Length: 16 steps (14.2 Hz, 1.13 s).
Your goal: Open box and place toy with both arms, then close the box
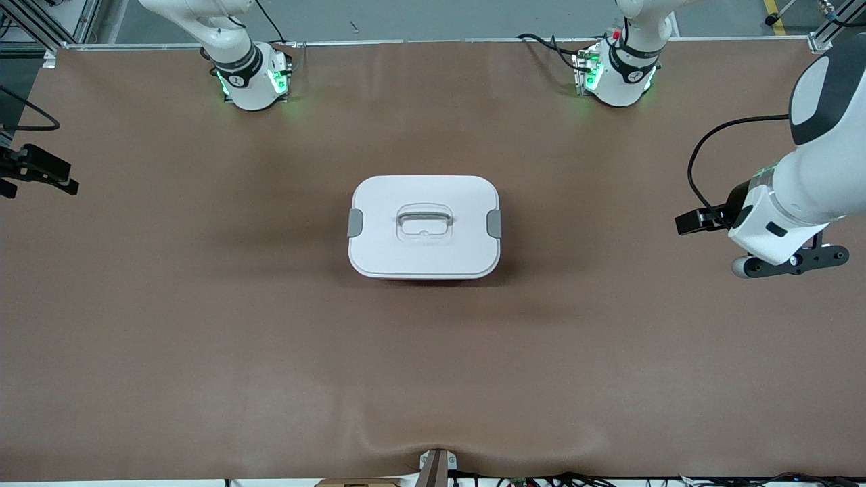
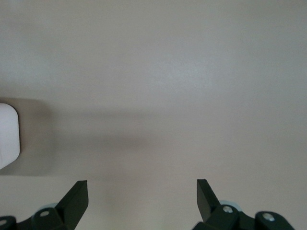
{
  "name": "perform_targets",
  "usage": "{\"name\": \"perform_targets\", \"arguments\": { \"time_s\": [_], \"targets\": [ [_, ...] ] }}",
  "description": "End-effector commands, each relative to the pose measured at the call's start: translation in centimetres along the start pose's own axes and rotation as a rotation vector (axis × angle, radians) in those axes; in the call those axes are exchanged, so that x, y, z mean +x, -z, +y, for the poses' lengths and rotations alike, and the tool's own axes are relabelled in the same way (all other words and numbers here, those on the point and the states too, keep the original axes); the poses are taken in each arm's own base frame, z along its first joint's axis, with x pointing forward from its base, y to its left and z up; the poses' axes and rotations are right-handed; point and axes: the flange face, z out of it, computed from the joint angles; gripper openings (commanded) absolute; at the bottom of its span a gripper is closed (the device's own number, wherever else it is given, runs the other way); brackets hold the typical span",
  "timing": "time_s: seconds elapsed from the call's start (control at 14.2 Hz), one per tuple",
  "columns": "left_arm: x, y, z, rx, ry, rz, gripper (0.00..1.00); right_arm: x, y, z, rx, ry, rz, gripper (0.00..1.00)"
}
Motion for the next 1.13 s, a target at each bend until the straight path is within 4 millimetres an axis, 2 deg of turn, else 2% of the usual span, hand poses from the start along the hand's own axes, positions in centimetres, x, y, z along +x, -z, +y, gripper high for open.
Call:
{"name": "perform_targets", "arguments": {
  "time_s": [0.0, 0.14, 0.21, 0.49, 0.78, 0.92, 1.06],
  "targets": [
    [-2.4, 3.3, -0.4, 0.036, -0.007, 0.051, 1.0, -0.2, 0.3, 0.0, 0.007, -0.003, 0.005, 1.0],
    [-3.0, 4.4, -1.0, 0.037, 0.007, 0.073, 1.0, -0.2, 0.3, -0.2, 0.009, -0.005, 0.003, 1.0],
    [-3.0, 4.8, -2.0, 0.02, 0.018, 0.077, 1.0, -0.2, 0.2, -0.2, 0.009, -0.006, 0.002, 1.0],
    [-4.2, 5.8, -2.3, 0.006, 0.01, 0.087, 1.0, -0.1, 0.5, -0.4, 0.01, -0.005, 0.008, 1.0],
    [-6.4, 6.1, -3.8, 0.007, 0.01, 0.081, 1.0, 0.0, 1.1, -0.7, 0.008, 0.0, 0.021, 1.0],
    [-7.4, 5.8, -5.4, -0.002, 0.006, 0.087, 1.0, 0.1, 1.9, -1.0, 0.005, 0.005, 0.038, 1.0],
    [-8.8, 5.3, -6.8, -0.036, 0.014, 0.095, 1.0, 0.2, 1.9, -1.3, 0.005, 0.009, 0.038, 1.0]
  ]
}}
